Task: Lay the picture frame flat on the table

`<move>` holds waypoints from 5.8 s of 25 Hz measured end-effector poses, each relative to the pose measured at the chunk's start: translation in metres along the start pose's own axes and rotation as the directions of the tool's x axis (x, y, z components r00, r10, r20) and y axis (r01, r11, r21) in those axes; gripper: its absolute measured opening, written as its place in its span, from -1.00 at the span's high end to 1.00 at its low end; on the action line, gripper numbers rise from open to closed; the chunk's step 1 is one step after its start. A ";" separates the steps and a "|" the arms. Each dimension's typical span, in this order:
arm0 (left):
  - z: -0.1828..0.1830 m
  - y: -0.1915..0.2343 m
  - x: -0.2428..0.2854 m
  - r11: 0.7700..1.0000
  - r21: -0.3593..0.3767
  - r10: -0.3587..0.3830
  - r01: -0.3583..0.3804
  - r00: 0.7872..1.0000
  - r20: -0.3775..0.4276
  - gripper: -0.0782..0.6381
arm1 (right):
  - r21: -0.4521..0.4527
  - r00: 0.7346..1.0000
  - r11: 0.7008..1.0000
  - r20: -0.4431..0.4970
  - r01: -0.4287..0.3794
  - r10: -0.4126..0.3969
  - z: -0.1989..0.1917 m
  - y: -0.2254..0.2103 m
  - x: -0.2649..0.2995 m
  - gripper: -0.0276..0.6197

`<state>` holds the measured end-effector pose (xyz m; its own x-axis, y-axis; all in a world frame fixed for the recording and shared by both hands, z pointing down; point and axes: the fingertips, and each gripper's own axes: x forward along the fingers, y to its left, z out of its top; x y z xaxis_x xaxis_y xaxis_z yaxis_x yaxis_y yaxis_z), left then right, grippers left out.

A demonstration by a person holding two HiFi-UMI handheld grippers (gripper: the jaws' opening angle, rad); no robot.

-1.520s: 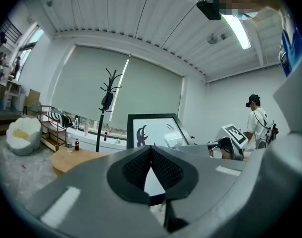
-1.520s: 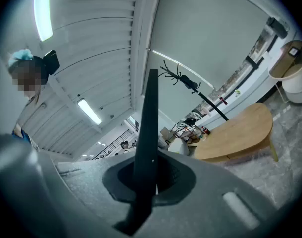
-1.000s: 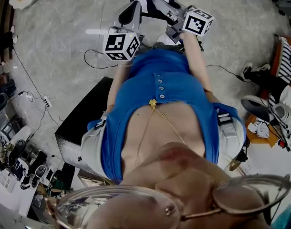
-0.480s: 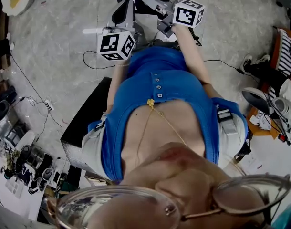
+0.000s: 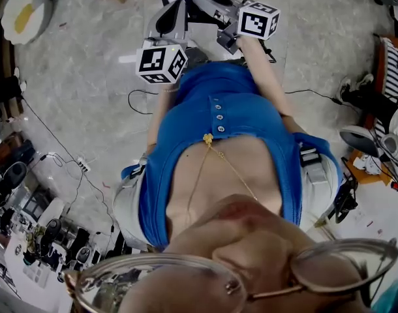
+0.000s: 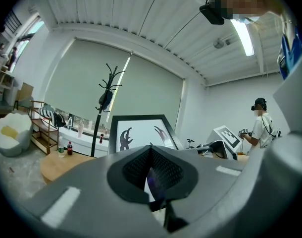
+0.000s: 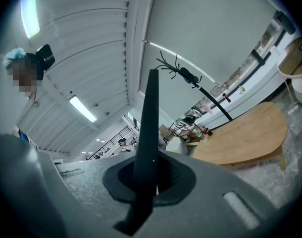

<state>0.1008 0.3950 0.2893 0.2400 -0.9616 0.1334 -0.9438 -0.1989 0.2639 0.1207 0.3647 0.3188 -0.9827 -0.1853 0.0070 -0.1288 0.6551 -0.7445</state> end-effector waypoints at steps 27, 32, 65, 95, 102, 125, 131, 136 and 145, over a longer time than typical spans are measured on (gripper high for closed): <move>0.008 0.124 0.051 0.999 -0.040 -0.001 -0.002 0.998 -0.065 0.78 | 0.035 0.999 0.998 -0.012 0.043 -0.042 0.033 -0.070 0.125 0.90; 0.013 0.145 0.097 0.999 -0.016 0.029 -0.031 0.996 -0.083 0.78 | 0.060 0.999 0.998 -0.020 0.027 -0.026 0.064 -0.108 0.143 0.90; 0.048 0.212 0.338 0.987 0.018 0.159 -0.158 0.977 -0.143 0.78 | 0.031 0.985 0.998 -0.166 0.050 -0.044 0.220 -0.308 0.217 0.90; 0.033 0.388 0.415 0.974 0.001 -0.213 0.227 0.913 -0.348 0.79 | 0.062 0.941 0.939 -0.014 0.337 -0.337 0.227 -0.405 0.362 0.90; 0.014 0.375 0.428 0.988 -0.053 -0.157 0.148 0.918 -0.364 0.79 | 0.091 0.941 0.938 -0.084 0.335 -0.328 0.218 -0.428 0.339 0.90; -0.078 0.387 0.441 0.996 -0.074 -0.085 0.056 0.869 -0.488 0.79 | 0.122 0.839 0.867 -0.347 0.482 -0.418 0.118 -0.551 0.323 0.90; -0.098 0.398 0.445 0.995 -0.088 -0.083 0.043 0.853 -0.515 0.79 | 0.078 0.788 0.838 -0.397 0.540 -0.471 0.091 -0.585 0.318 0.90; -0.121 0.411 0.446 0.992 -0.121 -0.087 0.026 0.845 -0.528 0.79 | 0.009 0.736 0.818 -0.442 0.576 -0.513 0.067 -0.613 0.319 0.90; -0.162 0.431 0.455 0.988 -0.156 -0.081 -0.003 0.844 -0.530 0.79 | 0.016 0.688 0.773 -0.468 0.635 -0.555 0.036 -0.652 0.324 0.90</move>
<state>-0.1602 -0.0973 0.6183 0.3993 -0.6951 0.5978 -0.8976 -0.1638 0.4092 -0.1085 -0.1484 0.7821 -0.6666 -0.1488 0.7304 -0.7211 0.3768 -0.5814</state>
